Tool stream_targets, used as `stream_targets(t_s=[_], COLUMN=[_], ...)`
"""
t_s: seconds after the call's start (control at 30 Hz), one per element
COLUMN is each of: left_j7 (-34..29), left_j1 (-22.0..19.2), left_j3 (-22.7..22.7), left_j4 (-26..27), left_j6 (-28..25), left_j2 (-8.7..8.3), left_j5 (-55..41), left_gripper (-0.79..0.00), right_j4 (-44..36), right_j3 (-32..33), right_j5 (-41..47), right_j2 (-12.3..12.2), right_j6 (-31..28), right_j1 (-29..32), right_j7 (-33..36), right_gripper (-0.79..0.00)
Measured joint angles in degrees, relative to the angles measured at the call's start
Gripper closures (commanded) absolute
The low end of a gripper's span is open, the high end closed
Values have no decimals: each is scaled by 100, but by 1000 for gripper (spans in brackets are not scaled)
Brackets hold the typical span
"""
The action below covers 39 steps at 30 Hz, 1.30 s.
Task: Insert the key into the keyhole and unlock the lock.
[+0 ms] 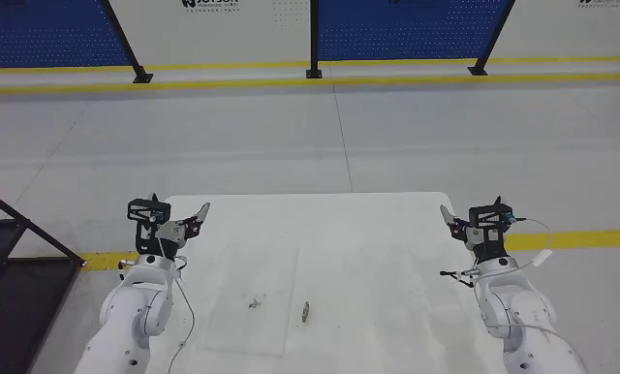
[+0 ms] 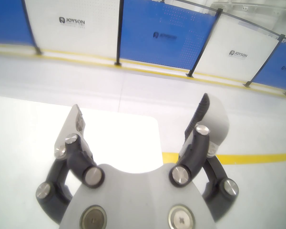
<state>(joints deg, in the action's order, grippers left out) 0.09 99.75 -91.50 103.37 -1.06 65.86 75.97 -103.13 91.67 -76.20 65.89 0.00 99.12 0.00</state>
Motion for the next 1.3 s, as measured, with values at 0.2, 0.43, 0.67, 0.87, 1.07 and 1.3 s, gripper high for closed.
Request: stream_targets(t_s=[0.2,0.43,0.67,0.87,1.07,1.3], left_j7=[129,-369,-1499,-2365,-2336,-2371], left_j1=[988,2423,2456,1946,1552,1347], left_j3=[14,279,940,1445,1922,2194], left_j4=[660,1691,1717,1248,690,285], left_j6=[-966,-1665,-1055,-352,471,651], left_j2=[-46,-77,-17,47,134,187], left_j5=[243,535,755,1291,1893,1998], left_gripper=[-785,-785,-785,-785,-643,-634], right_j4=[0,0,0,0,0,0], right_j3=[0,0,0,0,0,0], right_j5=[0,0,0,0,0,0], right_j2=[0,0,0,0,0,0], right_j6=[0,0,0,0,0,0], right_j1=[0,0,0,0,0,0], right_j7=[0,0,0,0,0,0], right_gripper=[-785,-785,-785,-785,-785,-785])
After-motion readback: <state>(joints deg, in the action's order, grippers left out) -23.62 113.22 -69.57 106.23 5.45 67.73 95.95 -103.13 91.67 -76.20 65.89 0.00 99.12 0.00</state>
